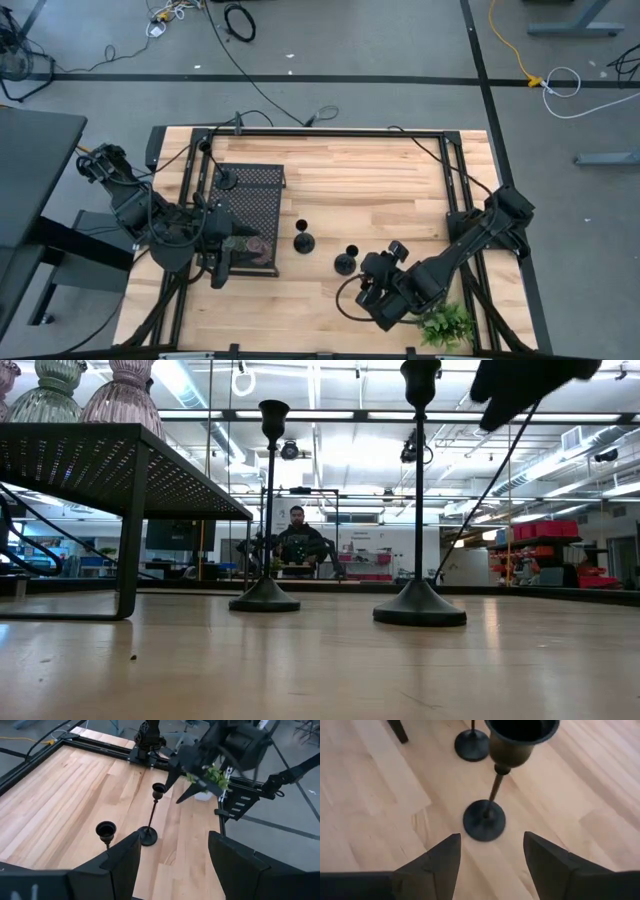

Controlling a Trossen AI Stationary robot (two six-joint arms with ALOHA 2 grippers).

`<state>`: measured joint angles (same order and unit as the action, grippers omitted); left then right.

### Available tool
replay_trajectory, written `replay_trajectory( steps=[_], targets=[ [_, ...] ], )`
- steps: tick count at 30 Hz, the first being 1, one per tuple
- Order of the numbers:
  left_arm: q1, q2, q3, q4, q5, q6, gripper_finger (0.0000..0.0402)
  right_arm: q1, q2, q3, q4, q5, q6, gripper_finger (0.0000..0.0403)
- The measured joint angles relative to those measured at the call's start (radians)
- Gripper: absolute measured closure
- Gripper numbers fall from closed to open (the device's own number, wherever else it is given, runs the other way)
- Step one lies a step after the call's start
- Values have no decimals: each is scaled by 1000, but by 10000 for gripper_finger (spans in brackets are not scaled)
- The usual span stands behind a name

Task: Pick & Place candle stick holders
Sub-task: Put the right black candle holder on the shelf

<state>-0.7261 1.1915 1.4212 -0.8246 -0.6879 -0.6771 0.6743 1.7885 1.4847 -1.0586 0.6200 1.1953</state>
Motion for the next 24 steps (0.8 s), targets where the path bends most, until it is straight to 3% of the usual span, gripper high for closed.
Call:
replay_trajectory(
  steps=[10,18,24],
  targets=[
    [0,0,0,0,-30,-14,168,-60,0,-121,205,119,-7,188],
    [0,0,0,0,-34,-12,168,-118,0,-169,341,109,-82,189],
    [0,0,0,-1,-45,-9,168,-148,0,-200,389,79,-90,234]
  ],
)
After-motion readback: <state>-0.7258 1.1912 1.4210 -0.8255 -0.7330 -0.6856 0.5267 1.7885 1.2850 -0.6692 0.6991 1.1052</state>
